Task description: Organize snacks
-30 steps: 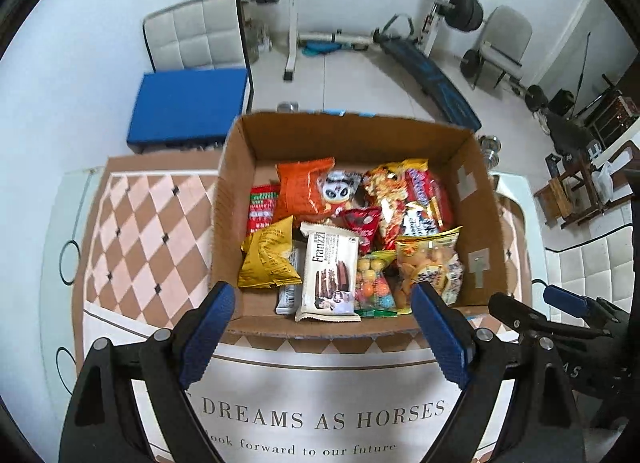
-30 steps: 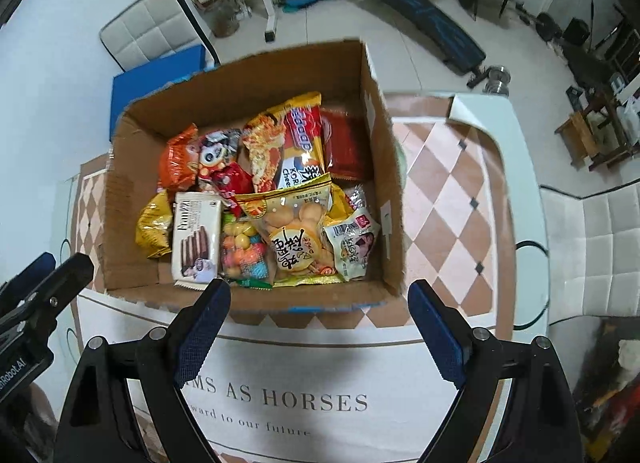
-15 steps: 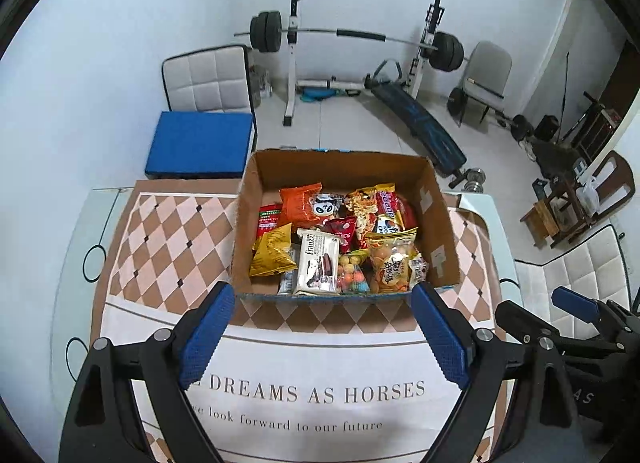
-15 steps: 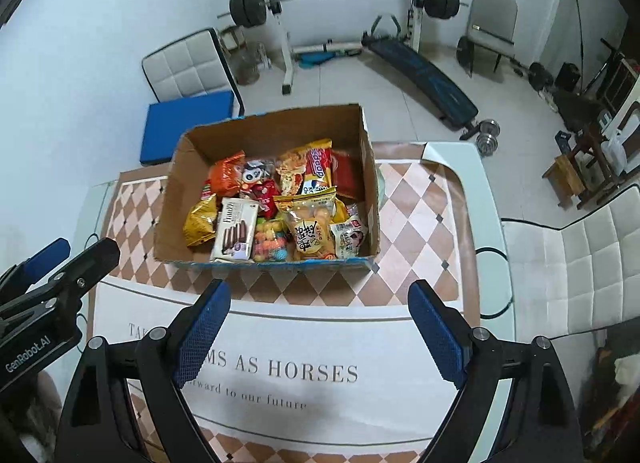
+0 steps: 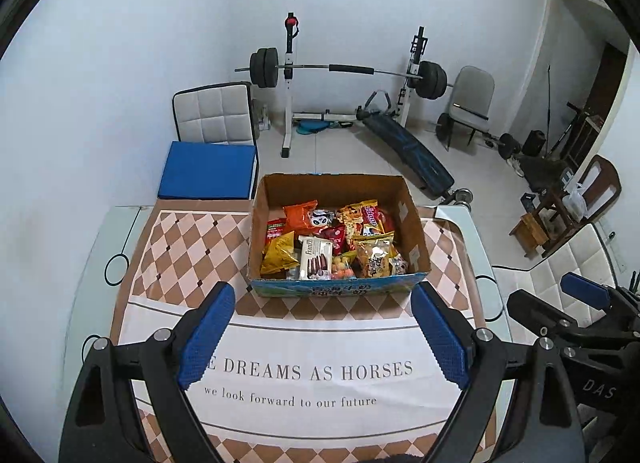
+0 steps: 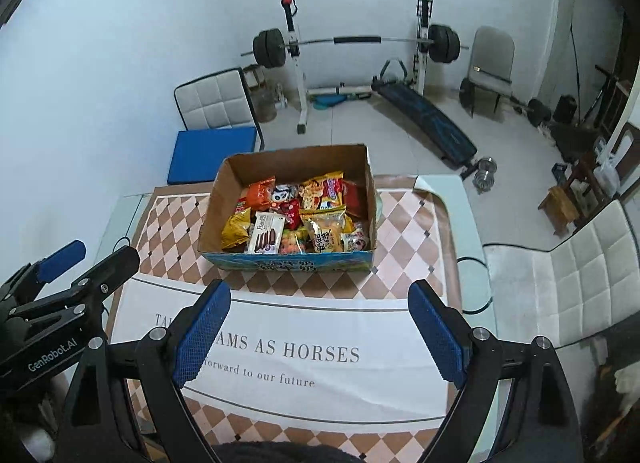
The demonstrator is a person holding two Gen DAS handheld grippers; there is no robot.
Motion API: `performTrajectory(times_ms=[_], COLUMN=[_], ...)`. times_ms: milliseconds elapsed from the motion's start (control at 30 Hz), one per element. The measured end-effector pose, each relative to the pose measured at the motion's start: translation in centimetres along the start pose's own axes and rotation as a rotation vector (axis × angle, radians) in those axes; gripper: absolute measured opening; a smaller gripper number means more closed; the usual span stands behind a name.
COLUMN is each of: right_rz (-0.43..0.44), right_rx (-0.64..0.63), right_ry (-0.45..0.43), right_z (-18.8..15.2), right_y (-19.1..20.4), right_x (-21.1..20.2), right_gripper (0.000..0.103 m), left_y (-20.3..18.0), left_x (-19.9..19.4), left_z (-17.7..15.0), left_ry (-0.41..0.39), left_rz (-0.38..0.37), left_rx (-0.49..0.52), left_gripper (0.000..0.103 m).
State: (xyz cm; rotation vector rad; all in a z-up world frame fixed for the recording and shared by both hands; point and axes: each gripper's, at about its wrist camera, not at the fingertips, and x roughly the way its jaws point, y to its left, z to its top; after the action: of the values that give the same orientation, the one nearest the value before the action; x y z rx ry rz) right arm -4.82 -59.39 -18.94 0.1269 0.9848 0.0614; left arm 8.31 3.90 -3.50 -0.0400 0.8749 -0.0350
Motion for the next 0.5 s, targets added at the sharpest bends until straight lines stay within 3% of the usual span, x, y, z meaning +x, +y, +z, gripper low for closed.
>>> performTrajectory(times_ms=[367,500], right_rz=[-0.013,-0.027], right_rx=[-0.008,-0.005], right_ry=[-0.021,-0.046], right_z=[-1.4,-1.3], right_y=[0.4,0.5], right_x=[-3.2,-3.2], right_gripper=[0.093,0.099], left_y=[0.2,0.4], left_x=[-2.4,-2.0], left_z=[-0.4,-0.5], left_ry=[-0.043,-0.049], left_rz=[0.018,0.016], left_rx=[0.006,0.006], left_gripper=[0.090,0.090])
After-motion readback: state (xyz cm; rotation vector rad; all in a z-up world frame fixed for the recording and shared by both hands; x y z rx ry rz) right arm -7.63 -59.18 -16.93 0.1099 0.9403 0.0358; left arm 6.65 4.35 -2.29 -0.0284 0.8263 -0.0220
